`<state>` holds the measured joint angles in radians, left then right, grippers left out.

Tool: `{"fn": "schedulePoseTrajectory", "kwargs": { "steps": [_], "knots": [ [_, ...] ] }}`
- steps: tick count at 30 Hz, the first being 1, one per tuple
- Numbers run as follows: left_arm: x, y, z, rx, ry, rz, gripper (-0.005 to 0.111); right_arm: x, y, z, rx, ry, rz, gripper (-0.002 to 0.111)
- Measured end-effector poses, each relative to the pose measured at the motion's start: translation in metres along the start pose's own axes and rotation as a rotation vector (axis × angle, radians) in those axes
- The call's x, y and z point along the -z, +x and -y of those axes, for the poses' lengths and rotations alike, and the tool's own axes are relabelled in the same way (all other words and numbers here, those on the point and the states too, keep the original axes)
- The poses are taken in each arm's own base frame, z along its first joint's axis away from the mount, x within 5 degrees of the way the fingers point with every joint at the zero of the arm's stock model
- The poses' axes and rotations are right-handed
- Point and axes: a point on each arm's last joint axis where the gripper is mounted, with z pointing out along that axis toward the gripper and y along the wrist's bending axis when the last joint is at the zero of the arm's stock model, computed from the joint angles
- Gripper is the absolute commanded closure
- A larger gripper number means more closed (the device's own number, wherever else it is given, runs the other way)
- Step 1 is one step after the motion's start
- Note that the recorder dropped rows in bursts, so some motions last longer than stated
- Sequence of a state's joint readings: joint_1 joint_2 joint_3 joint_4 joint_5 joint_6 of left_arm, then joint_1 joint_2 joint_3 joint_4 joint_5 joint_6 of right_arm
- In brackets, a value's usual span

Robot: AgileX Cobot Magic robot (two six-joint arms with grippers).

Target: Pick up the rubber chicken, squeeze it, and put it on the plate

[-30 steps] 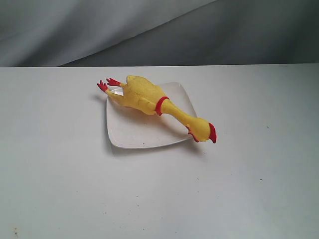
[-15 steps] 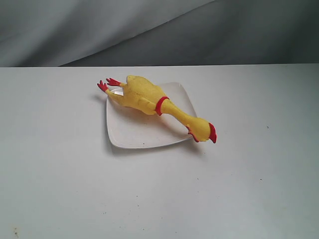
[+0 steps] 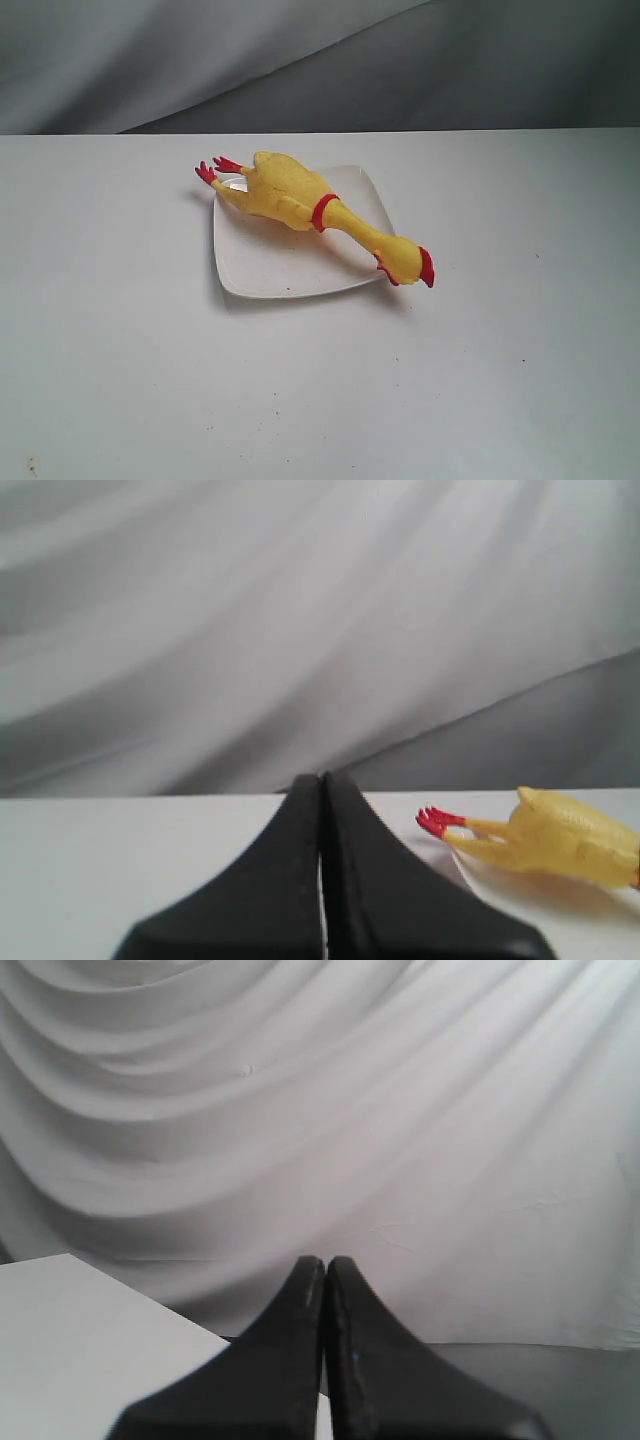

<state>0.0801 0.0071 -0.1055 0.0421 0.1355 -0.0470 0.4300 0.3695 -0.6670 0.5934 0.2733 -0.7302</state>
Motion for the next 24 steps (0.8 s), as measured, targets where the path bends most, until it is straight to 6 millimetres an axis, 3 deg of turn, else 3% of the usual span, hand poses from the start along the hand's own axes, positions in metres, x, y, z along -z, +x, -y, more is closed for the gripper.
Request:
{"fn": "schedulePoseTrajectory", "kwargs": {
  "steps": [7, 24],
  "knots": [
    [-0.003, 0.037, 0.0, 0.039, -0.005, -0.134, 0.107, 0.0, 0.0, 0.0, 0.0, -0.001, -0.001, 0.108],
    [-0.002, 0.045, -0.001, 0.052, -0.011, -0.226, 0.107, 0.0, 0.0, 0.0, 0.0, -0.001, -0.001, 0.108]
  ]
}}
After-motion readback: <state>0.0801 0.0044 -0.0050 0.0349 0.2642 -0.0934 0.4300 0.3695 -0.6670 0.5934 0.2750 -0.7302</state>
